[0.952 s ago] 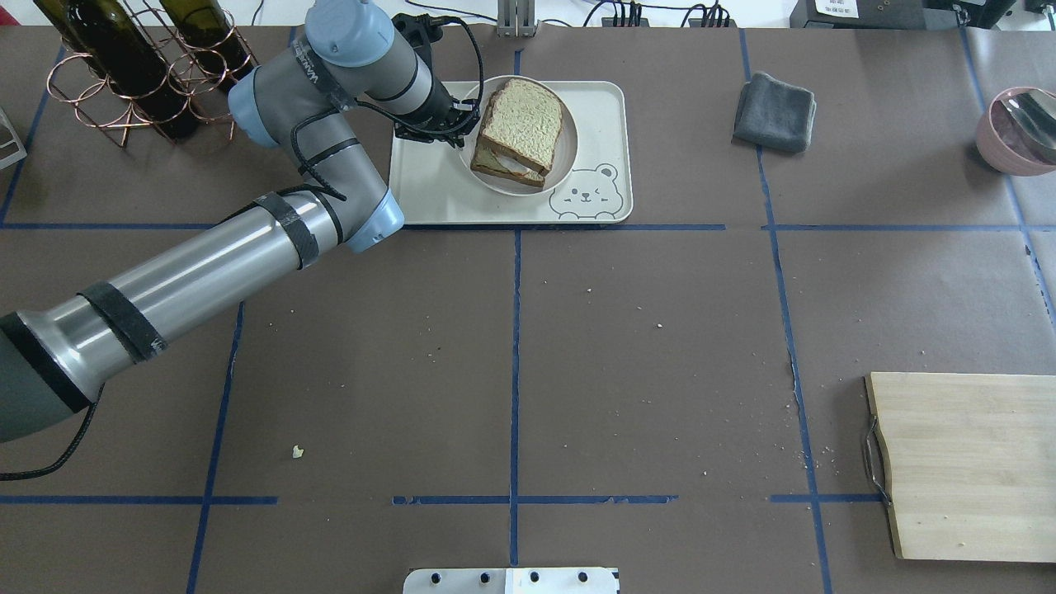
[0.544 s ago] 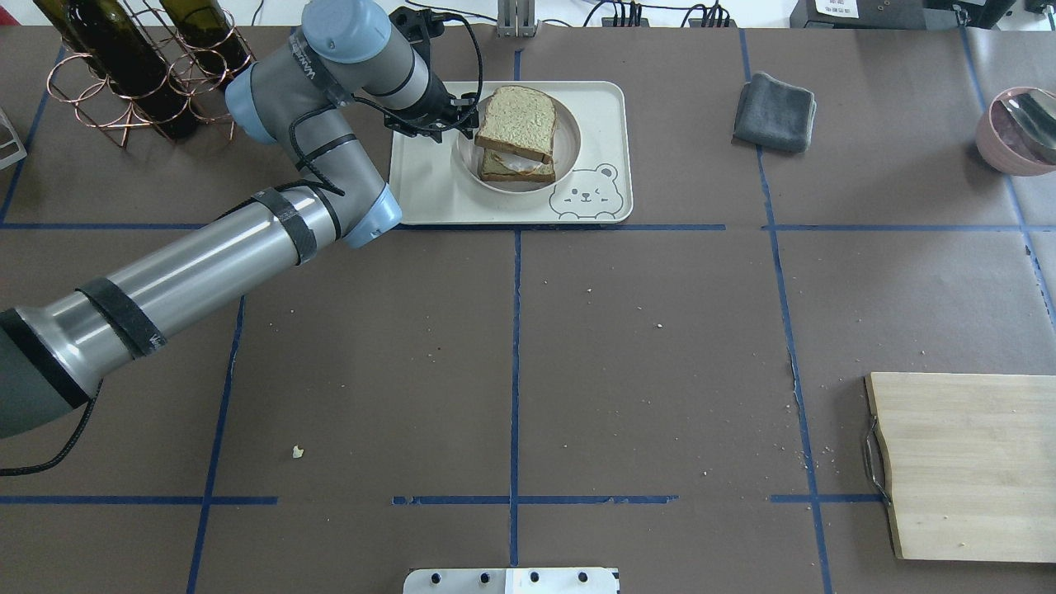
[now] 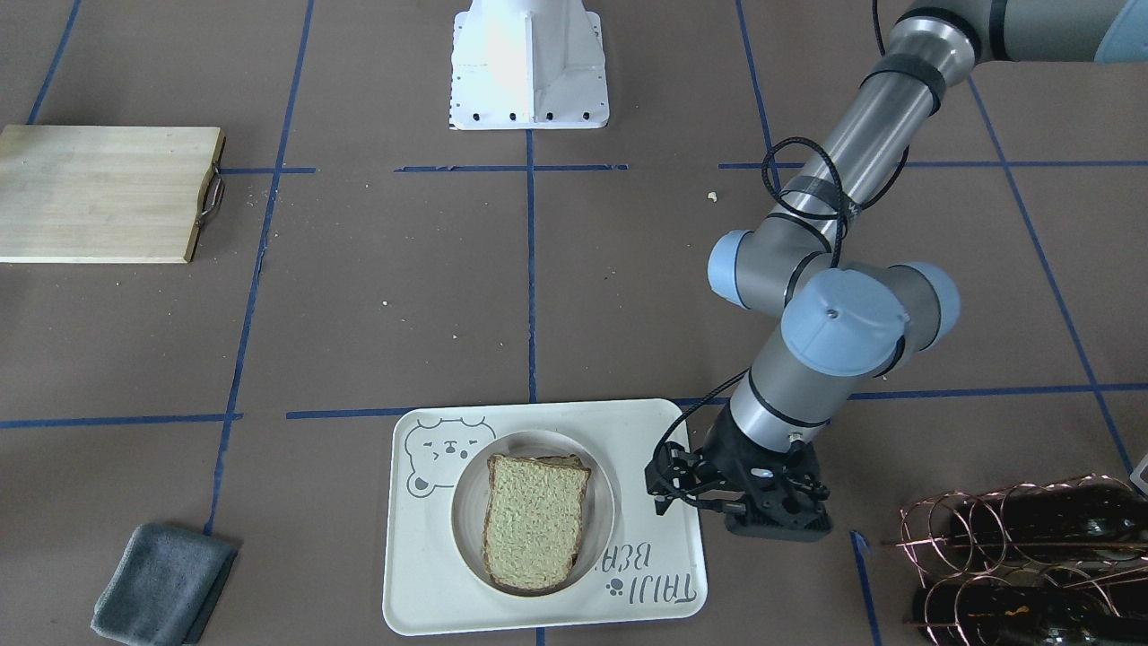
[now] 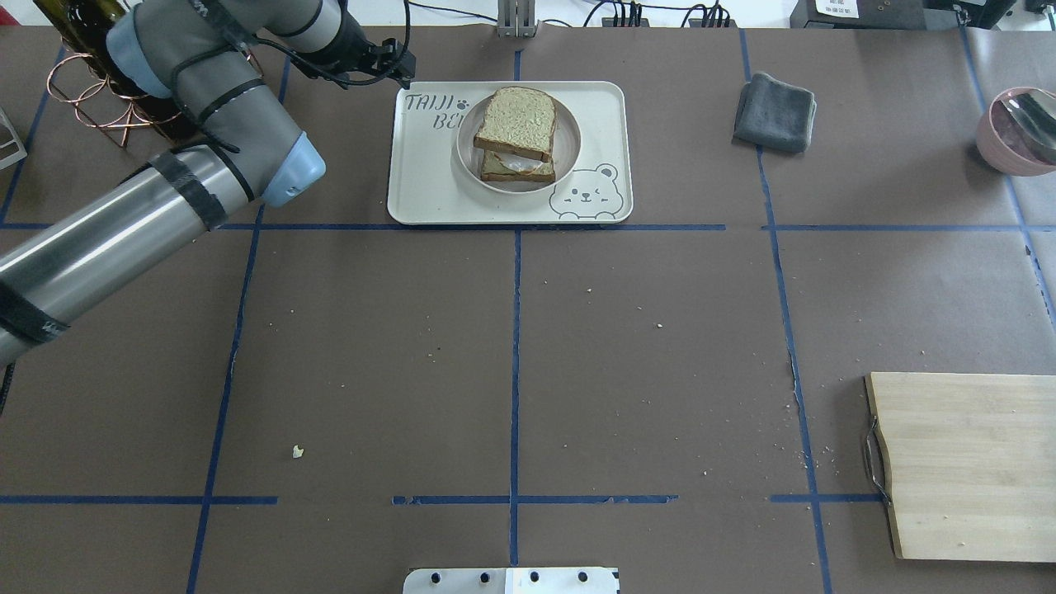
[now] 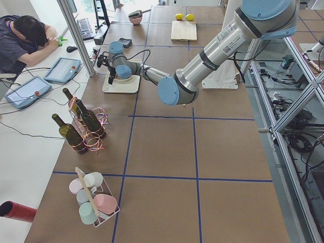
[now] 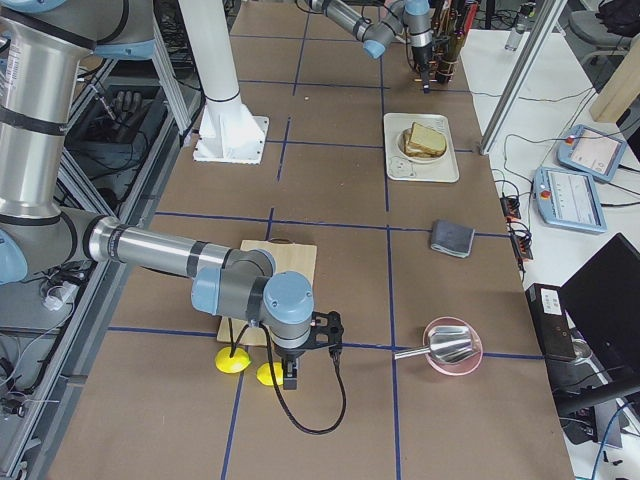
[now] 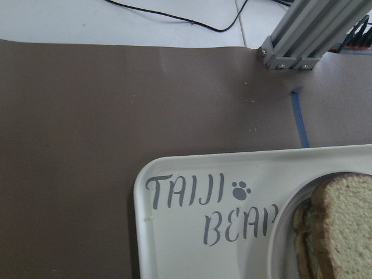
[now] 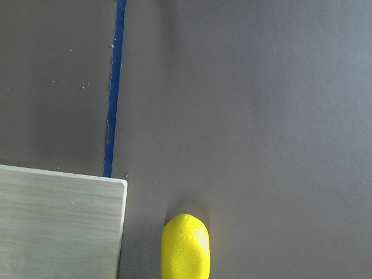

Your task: Make sandwich and place on tray

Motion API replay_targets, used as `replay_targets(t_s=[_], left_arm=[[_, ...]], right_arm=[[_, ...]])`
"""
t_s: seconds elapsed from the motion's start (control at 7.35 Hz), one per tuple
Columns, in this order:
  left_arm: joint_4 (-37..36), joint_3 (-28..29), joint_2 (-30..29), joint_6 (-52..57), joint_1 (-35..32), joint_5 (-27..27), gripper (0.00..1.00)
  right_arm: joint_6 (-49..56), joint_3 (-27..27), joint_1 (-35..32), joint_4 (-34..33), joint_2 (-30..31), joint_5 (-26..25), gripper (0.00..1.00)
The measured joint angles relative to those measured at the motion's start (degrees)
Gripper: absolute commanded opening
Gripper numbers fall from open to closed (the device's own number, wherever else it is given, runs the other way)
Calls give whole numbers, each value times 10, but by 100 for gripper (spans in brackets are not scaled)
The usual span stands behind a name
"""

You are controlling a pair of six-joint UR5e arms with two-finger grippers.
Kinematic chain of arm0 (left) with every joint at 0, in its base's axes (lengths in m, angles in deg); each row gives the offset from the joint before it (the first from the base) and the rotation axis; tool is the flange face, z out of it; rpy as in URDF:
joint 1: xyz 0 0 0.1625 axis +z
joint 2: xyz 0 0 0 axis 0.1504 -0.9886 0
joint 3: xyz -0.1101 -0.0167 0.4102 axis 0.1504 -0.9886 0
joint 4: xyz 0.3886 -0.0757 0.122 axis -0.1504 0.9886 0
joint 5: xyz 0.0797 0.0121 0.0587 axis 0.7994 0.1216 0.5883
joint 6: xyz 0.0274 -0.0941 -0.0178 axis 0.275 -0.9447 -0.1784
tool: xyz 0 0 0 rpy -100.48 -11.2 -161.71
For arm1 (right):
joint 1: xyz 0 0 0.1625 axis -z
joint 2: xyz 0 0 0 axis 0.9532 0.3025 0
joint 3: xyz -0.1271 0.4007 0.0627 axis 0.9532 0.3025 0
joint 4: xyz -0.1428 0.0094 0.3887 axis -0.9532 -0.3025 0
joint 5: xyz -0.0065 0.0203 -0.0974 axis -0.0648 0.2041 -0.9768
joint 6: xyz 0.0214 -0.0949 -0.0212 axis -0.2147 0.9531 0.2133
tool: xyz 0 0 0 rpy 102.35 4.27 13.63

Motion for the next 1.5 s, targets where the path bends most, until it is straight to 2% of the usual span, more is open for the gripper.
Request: replay_targets(t_s=[0.41,0.54,0.68,0.95,1.5], left_arm=[[-138,-260,209,220,-92,-58,100],[-175,-313,272,295,-144,-81,100],[-207,-336,321,353,-207,-120,100],[-253,-338,418,474,-291,-167,100],[-273,-338,578,622,-388,-176,100]], right_arm=[[-3,-4,-8,1,-7,0,100],[-4,-5,-9,1,-12,-1,100],[-4,-5,-9,0,-15,-1,100],[-6,-5,-9,-3,-23,5,100],[-6,-6,-9,-1,-27,5,100]])
